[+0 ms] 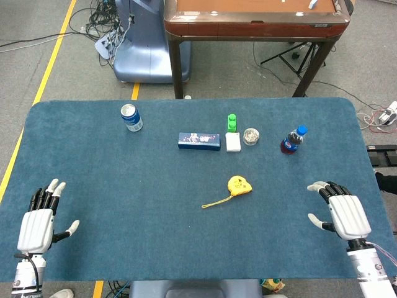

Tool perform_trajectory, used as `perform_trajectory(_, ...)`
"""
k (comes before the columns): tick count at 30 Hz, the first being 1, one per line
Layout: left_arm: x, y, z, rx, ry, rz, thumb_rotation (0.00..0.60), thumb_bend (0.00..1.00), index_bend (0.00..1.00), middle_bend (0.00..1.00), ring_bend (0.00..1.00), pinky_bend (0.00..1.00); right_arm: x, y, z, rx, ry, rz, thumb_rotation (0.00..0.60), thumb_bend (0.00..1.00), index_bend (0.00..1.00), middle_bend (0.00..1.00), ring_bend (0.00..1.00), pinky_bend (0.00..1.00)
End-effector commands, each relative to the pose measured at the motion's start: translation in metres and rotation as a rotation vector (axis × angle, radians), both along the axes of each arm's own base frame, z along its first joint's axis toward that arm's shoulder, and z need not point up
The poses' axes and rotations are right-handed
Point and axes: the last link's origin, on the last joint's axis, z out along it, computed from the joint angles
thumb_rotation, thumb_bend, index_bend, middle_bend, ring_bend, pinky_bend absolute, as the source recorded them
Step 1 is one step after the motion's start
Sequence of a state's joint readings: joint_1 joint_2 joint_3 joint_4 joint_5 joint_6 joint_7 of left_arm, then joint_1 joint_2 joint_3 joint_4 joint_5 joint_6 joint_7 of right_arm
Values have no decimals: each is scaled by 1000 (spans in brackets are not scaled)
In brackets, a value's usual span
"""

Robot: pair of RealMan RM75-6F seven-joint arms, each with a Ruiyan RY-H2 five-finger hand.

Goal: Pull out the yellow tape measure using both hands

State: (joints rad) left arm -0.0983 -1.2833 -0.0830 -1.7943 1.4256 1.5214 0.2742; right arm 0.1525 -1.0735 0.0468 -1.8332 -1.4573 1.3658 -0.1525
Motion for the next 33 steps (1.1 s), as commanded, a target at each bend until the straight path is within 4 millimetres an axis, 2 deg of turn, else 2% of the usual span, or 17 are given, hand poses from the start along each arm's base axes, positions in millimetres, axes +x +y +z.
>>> perform_trajectory(1,0,1,-1,-5,0,0,600,189,70,12,0,0,0,0,-1,7,1,1,600,261,311,285,229,261)
perform_trajectory(7,0,1,-3,-12,-5,-2,600,189,70,12,0,0,4,-4,-5,25,11,13,600,261,312,288,229,260)
perform_trajectory(13,0,-1,-2,-8,-9,-3,600,189,70,12,0,0,19,-20,-20,87,47,48,600,261,311,295,229,260)
perform_trajectory(21,-3,-6,2,2,-10,7,600,189,70,12,0,0,39,-54,-49,164,102,88,600,261,311,295,229,261)
perform_trajectory(33,-7,-11,6,10,-12,17,600,189,70,11,0,0,49,-96,-100,238,155,51,600,249,312,295,229,260)
